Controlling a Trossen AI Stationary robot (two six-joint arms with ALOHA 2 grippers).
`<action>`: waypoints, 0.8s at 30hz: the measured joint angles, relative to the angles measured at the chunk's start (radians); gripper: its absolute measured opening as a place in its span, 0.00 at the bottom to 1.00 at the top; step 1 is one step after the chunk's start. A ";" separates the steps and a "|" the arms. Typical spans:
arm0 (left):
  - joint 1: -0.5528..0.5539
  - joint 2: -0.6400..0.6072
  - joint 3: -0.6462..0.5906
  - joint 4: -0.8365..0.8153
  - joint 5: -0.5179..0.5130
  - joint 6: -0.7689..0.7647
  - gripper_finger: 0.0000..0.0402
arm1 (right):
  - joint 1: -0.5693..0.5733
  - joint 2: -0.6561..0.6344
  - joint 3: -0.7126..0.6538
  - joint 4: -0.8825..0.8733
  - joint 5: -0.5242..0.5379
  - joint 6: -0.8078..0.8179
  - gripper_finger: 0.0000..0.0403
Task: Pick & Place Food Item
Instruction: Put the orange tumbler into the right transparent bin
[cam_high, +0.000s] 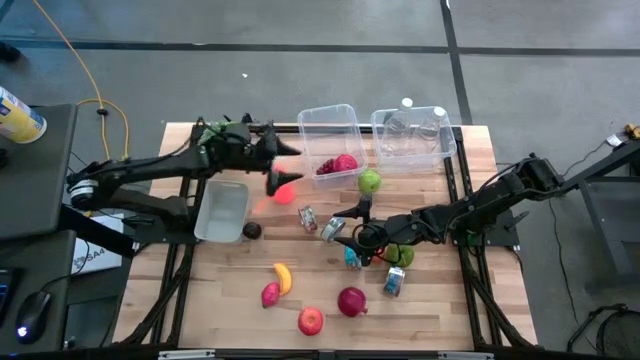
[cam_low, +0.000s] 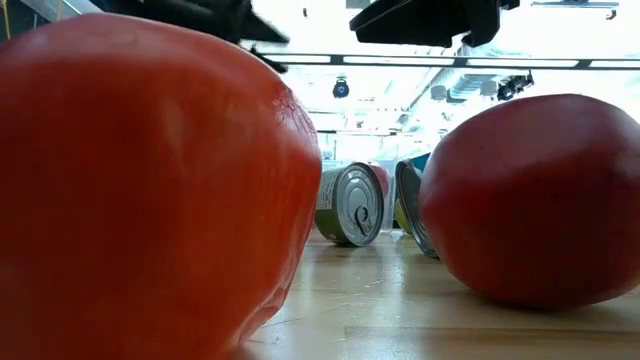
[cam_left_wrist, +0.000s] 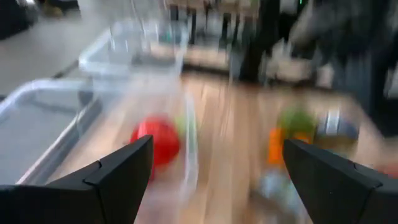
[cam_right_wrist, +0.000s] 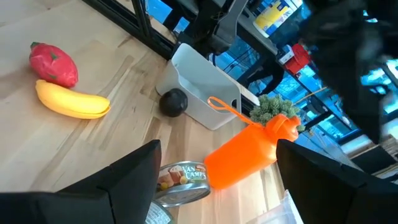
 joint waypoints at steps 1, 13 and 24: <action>0.004 -0.024 0.000 -0.074 -0.003 0.047 0.86 | 0.000 0.000 0.000 0.000 0.000 0.001 0.76; -0.002 -0.218 -0.107 -0.273 -0.042 0.138 0.86 | 0.000 0.000 0.000 0.005 0.000 0.001 0.76; 0.057 -0.324 -0.376 0.006 -0.057 0.101 0.86 | 0.000 0.000 0.000 0.003 0.000 0.001 0.76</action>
